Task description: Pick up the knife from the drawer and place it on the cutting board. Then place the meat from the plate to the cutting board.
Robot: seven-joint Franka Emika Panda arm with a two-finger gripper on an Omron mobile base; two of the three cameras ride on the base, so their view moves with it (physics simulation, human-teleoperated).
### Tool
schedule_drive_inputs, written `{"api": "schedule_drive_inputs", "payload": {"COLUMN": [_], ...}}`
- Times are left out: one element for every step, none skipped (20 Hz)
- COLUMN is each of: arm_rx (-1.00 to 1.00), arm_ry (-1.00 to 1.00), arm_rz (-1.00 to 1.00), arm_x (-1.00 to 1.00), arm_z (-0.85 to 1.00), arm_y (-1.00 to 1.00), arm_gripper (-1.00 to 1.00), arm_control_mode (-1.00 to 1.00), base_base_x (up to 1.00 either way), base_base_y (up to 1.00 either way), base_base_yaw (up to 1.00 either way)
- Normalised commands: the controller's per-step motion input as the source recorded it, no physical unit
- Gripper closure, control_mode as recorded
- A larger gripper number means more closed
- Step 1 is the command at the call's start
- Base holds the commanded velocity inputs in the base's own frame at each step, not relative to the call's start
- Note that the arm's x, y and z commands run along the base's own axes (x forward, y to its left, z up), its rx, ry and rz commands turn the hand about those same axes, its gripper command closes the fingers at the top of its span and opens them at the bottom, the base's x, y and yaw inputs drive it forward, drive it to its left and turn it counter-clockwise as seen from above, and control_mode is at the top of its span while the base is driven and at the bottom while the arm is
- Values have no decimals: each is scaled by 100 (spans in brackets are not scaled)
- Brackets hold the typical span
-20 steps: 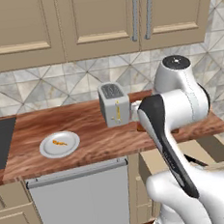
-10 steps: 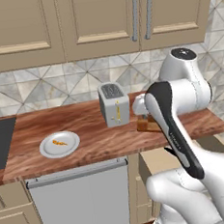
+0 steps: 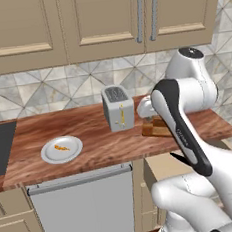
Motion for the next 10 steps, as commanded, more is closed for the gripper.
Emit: {"api": "schedule_drive_inputs", "payload": {"arm_rx": [0, 0, 0, 0, 0, 0, 0, 0, 0, 0], "arm_ry": [0, 0, 0, 0, 0, 0, 0, 0, 0, 0], "arm_rz": [6, 0, 0, 0, 0, 0, 0, 0, 0, 0], "arm_x": [5, 0, 0, 0, 0, 0, 0, 0, 0, 0], "arm_z": [0, 0, 0, 0, 0, 0, 0, 0, 0, 0], "arm_y": [-1, 0, 0, 0, 0, 0, 0, 0, 0, 0], "arm_gripper": [-100, -100, -100, -100, -100, -100, -100, -100, -100, -100], "arm_control_mode": [-100, 100, 100, 100, 100, 100, 100, 100, 100, 100], "base_base_x": [0, 0, 0, -11, -35, -44, -46, -41, -38, -40], "base_base_y": [0, 0, 0, 11, 53, 73, 91, 92, 94, 93], "base_base_yaw": [0, 1, 0, -1, -9, -11, -12, -11, -11, -11]}}
